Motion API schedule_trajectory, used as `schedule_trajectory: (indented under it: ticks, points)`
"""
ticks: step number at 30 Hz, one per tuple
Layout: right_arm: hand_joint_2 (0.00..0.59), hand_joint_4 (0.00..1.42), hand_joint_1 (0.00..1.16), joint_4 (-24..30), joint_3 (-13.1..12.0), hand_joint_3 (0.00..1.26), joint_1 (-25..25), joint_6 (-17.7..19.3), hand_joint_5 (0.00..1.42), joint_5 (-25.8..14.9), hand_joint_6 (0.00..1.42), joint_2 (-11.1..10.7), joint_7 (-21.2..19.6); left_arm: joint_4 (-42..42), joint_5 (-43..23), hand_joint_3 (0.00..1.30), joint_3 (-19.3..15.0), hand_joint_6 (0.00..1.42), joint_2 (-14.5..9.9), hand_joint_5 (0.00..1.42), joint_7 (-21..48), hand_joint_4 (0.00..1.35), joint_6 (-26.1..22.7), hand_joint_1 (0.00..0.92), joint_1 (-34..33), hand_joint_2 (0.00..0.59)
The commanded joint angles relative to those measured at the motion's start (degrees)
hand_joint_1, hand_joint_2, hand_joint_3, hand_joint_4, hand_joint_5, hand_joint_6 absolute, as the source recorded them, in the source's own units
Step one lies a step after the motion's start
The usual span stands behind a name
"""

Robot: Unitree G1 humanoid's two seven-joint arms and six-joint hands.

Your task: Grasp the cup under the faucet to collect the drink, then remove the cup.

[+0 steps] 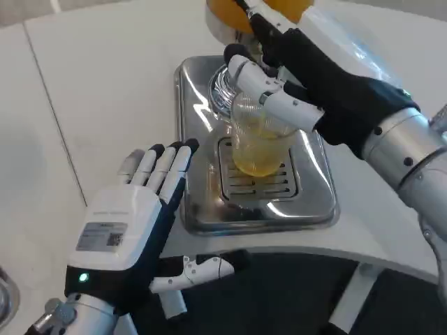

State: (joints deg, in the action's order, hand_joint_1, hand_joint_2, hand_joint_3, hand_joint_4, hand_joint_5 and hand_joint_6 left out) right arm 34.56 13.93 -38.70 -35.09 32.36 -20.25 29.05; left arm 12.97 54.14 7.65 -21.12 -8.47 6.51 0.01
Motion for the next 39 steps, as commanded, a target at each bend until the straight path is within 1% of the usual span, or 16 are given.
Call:
schedule_trajectory:
  ticks: [1, 3, 4, 9, 13, 17, 20, 22, 23, 25, 29, 32, 34, 36, 37, 39]
  points:
    - [0.58, 0.0, 0.0, 4.9, -1.3, 0.0, 4.4, -1.6, 0.0, 0.4, 0.0, 3.6, -3.8, -0.5, -1.0, 0.0, 0.2, 0.01, -0.6, 0.0, -0.6, 0.0, 0.1, 0.0, 0.3, 0.031]
    - [0.583, 0.0, 0.0, 6.9, -1.4, 0.0, 7.5, -2.5, 0.0, 1.7, 0.0, 5.2, -6.4, -0.7, -1.1, 0.0, 0.2, 0.01, -0.8, 0.0, -0.7, 0.0, 0.2, 0.0, 0.3, 0.031]
    - [0.584, 0.0, 0.0, 7.4, -1.4, 0.0, 8.4, -2.8, 0.0, 2.3, 0.0, 5.7, -7.1, -0.9, -1.2, 0.0, 0.2, 0.01, -0.9, 0.0, -0.7, 0.0, 0.2, 0.0, 0.1, 0.031]
    - [0.586, 0.0, 0.0, 10.5, -0.9, 0.0, 13.9, -5.5, 0.0, 4.9, 0.0, 9.6, -10.5, -1.8, -1.4, 0.0, 0.5, 0.01, -1.0, 0.0, -0.7, 0.0, 0.2, 0.0, -0.7, 0.034]
    - [0.586, 0.0, 0.0, 13.4, 0.0, 0.0, 17.7, -4.8, 0.0, 7.7, 0.0, 12.5, -13.9, -2.6, -1.4, 0.0, 1.0, 0.01, -1.3, 0.0, -1.1, 0.0, 0.5, 0.0, -1.4, 0.036]
    - [0.586, 0.0, 0.0, 17.5, 1.4, 0.0, 24.4, -3.3, 0.0, 11.1, 0.0, 17.5, -20.2, -3.4, -1.6, 0.0, 1.3, 0.01, -1.1, 0.0, -1.6, 0.0, 0.5, 0.0, -2.3, 0.036]
    - [0.581, 0.0, 0.0, 19.4, 1.8, 0.0, 28.5, -3.4, 0.0, 11.1, 0.0, 20.8, -22.3, -3.8, -1.5, 0.0, 1.6, 0.01, -1.2, 0.0, -1.8, 0.0, 0.6, 0.0, -2.7, 0.036]
    - [0.577, 0.0, 0.0, 20.2, 1.8, 0.0, 30.6, -2.7, 0.0, 10.7, 0.0, 22.1, -23.0, -3.9, -1.6, 0.0, 1.7, 0.01, -1.2, 0.0, -1.9, 0.0, 0.6, 0.0, -2.9, 0.036]
    - [0.575, 0.0, 0.0, 20.5, 1.8, 0.0, 31.6, -1.7, 0.0, 10.4, 0.0, 22.3, -23.2, -3.9, -1.6, 0.0, 1.8, 0.01, -1.2, 0.0, -1.9, 0.0, 0.5, 0.0, -2.9, 0.036]
    - [0.573, 0.0, 0.0, 21.0, 1.4, 0.0, 33.6, 1.2, 0.0, 9.1, 0.0, 21.7, -23.6, -3.9, -1.3, 0.0, 2.2, 0.01, -1.1, 0.0, -2.0, 0.0, 0.4, 0.0, -3.1, 0.036]
    - [0.575, 0.0, 0.0, 21.2, 0.5, 0.0, 35.4, 5.3, 0.0, 8.1, 0.0, 20.3, -23.1, -4.3, -0.9, 0.0, 3.0, 0.01, -0.9, 0.0, -2.2, 0.0, 0.2, 0.0, -3.8, 0.036]
    - [0.576, 0.0, 0.0, 21.6, -0.9, 0.0, 36.9, 8.7, 0.0, 7.6, 0.0, 16.7, -21.0, -4.7, -0.9, 0.0, 3.6, 0.01, -0.6, 0.0, -2.3, 0.0, -0.1, 0.0, -4.6, 0.036]
    - [0.562, 0.0, 0.08, 21.6, -1.7, 0.0, 37.8, 10.6, 0.0, 7.4, 0.0, 14.8, -19.8, -4.9, -0.9, 0.0, 3.9, 0.01, -0.4, 0.0, -2.4, 0.0, -0.2, 0.0, -5.1, 0.037]
    - [0.553, 0.0, 0.12, 21.8, -2.8, 0.0, 39.7, 13.6, 0.0, 7.2, 0.0, 11.5, -18.2, -5.2, -0.8, 0.0, 4.4, 0.02, -0.1, 0.01, -2.3, 0.0, -0.4, 0.0, -5.7, 0.039]
    - [0.548, 0.0, 0.15, 21.9, -3.3, 0.0, 40.4, 14.9, 0.0, 7.0, 0.0, 10.4, -17.6, -5.4, -0.8, 0.0, 4.6, 0.02, 0.1, 0.01, -1.9, 0.0, -0.7, 0.0, -6.1, 0.039]
    - [0.547, 0.0, 0.16, 21.9, -4.3, 0.0, 42.0, 17.4, 0.0, 6.7, 0.0, 8.3, -16.8, -5.6, -0.9, 0.0, 5.2, 0.02, 0.1, 0.01, -1.4, 0.0, -1.2, 0.0, -6.6, 0.039]
